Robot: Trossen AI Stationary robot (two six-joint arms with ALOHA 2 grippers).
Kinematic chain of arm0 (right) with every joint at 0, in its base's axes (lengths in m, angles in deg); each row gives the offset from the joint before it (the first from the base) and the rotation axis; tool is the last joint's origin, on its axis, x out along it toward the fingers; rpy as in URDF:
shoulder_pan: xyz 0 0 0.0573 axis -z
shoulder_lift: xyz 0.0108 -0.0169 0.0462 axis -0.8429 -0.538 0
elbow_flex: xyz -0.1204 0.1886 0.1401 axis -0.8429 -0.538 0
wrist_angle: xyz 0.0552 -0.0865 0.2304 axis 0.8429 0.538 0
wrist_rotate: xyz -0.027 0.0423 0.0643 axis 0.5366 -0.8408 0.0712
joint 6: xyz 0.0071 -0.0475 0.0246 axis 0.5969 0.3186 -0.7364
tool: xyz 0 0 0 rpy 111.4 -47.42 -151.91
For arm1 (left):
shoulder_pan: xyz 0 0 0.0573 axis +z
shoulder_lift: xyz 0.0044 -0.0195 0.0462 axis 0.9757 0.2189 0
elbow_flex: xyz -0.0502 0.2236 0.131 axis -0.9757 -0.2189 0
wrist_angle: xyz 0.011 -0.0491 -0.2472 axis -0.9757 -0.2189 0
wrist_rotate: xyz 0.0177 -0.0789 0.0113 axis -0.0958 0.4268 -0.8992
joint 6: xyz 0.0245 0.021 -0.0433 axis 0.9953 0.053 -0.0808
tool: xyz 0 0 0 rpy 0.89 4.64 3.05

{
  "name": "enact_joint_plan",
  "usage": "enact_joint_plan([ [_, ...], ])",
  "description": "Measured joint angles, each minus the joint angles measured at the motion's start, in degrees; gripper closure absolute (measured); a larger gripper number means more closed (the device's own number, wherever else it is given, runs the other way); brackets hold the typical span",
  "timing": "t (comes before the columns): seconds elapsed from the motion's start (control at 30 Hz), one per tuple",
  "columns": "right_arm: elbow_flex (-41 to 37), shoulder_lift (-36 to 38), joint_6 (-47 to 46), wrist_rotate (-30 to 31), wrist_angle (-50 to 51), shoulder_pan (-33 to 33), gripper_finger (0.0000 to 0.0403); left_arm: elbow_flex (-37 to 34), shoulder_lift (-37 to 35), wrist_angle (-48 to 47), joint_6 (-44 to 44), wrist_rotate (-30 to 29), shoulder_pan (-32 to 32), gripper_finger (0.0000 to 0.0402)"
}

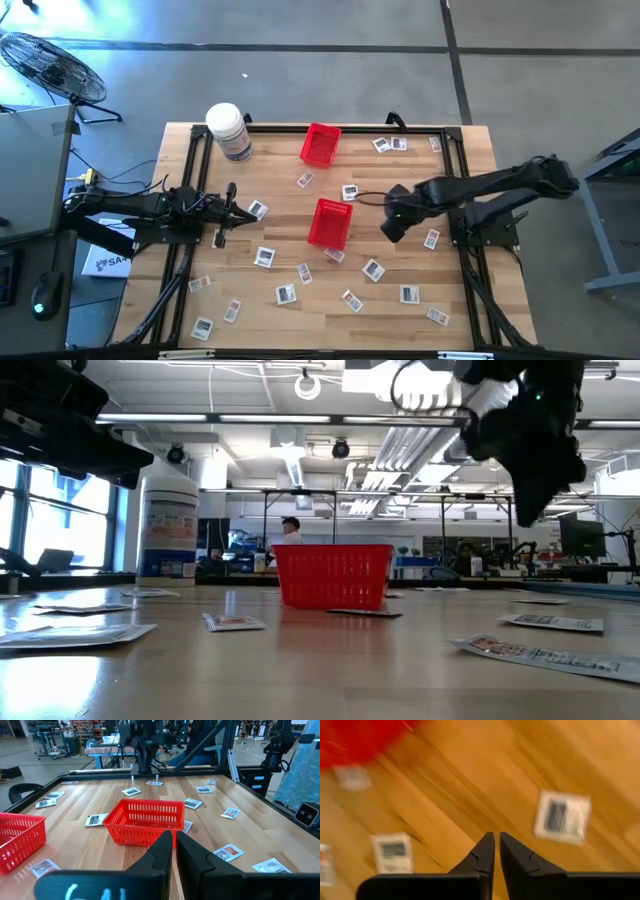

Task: Pick & Place First Aid Supplies
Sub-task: Put the white towelette pack into the bottom red bin

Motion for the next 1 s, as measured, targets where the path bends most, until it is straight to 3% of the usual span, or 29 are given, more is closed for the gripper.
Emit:
enact_joint_plan([
  [0.2,-2.2,-6.9,-3.2,-2.2,0.9,3.1,0.0334,0.0,0.0,0.0,0.0,0.0,0.0,0.0380],
  [0.4,-4.7,-10.9,-3.5,-5.9,-2.2,7.8,0.0332,0.0,0.0,0.0,0.0,0.0,0.0,0.0380],
  [0.67,-7.4,-12.1,-3.2,-6.1,-5.3,11.4,0.0340,0.0,0.0,0.0,0.0,0.0,0.0,0.0380],
  [1.0,-8.6,-12.1,-1.5,-5.8,-7.1,12.1,0.0318,0.0,0.0,0.0,0.0,0.0,0.0,0.0380],
])
